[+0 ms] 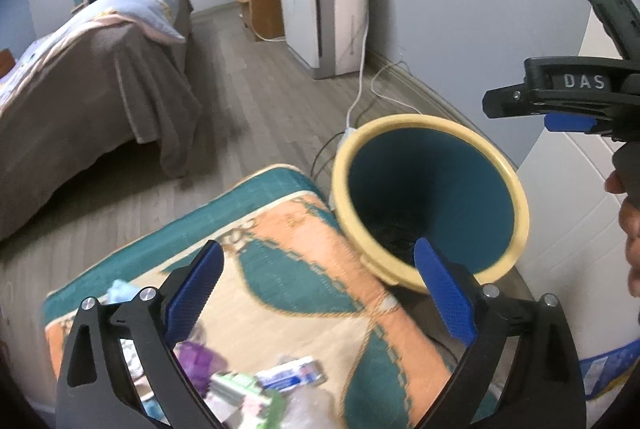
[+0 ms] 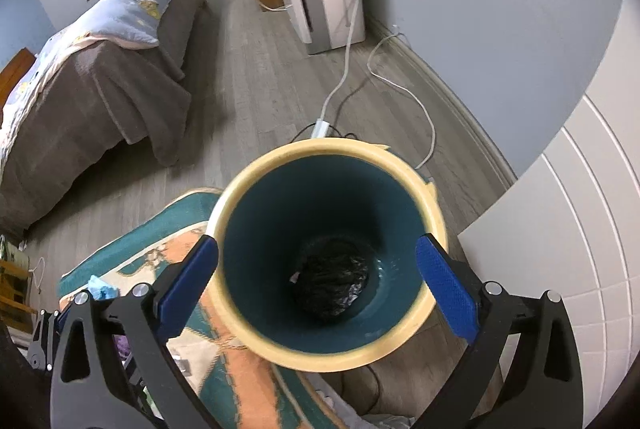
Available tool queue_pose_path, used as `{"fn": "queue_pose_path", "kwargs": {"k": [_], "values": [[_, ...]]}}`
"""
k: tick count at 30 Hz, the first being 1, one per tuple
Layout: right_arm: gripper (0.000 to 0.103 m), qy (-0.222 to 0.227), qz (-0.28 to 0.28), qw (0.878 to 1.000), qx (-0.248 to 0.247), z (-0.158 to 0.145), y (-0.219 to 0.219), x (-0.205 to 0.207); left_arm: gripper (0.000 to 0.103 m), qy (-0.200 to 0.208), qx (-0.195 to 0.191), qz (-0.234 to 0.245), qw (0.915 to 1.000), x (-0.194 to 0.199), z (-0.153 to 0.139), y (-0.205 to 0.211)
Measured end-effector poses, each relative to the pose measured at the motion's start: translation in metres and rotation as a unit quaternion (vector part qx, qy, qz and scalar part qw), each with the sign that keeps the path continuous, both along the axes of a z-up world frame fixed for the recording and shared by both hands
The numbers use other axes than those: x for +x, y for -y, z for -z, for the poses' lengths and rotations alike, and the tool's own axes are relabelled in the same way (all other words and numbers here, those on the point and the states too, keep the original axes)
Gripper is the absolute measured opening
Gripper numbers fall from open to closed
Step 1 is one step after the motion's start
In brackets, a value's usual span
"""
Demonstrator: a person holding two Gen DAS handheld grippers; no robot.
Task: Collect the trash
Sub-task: 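Move both tools back over the cushion toward the remaining trash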
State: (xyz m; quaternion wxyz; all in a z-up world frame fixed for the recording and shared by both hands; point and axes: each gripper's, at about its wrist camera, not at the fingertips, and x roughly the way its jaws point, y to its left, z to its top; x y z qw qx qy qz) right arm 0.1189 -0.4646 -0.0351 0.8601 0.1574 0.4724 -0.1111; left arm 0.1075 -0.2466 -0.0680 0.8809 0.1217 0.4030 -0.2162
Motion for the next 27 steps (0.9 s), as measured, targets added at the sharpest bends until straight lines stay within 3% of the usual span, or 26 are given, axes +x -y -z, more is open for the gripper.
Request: {"fn": "queue_pose_path", "kwargs": {"k": [7,18,27], "values": [[0.097,0.007,-0.032,0.999,-0.027,-0.020,-0.051,0.004,0.096,0.008,0.015,-0.031,0.9994,-0.010,-0.016,-0.056],[0.097,0.020,-0.074,0.997,-0.030,-0.038,-0.125,0.008,0.097,0.017,0.030,-0.108,0.9936,-0.021,-0.036,-0.161],[0.097,0.022,-0.107,0.993,-0.039,-0.042,-0.181,0.005,0.097,-0.011,0.005,-0.184,0.9829,-0.032,-0.026,-0.241]]}}
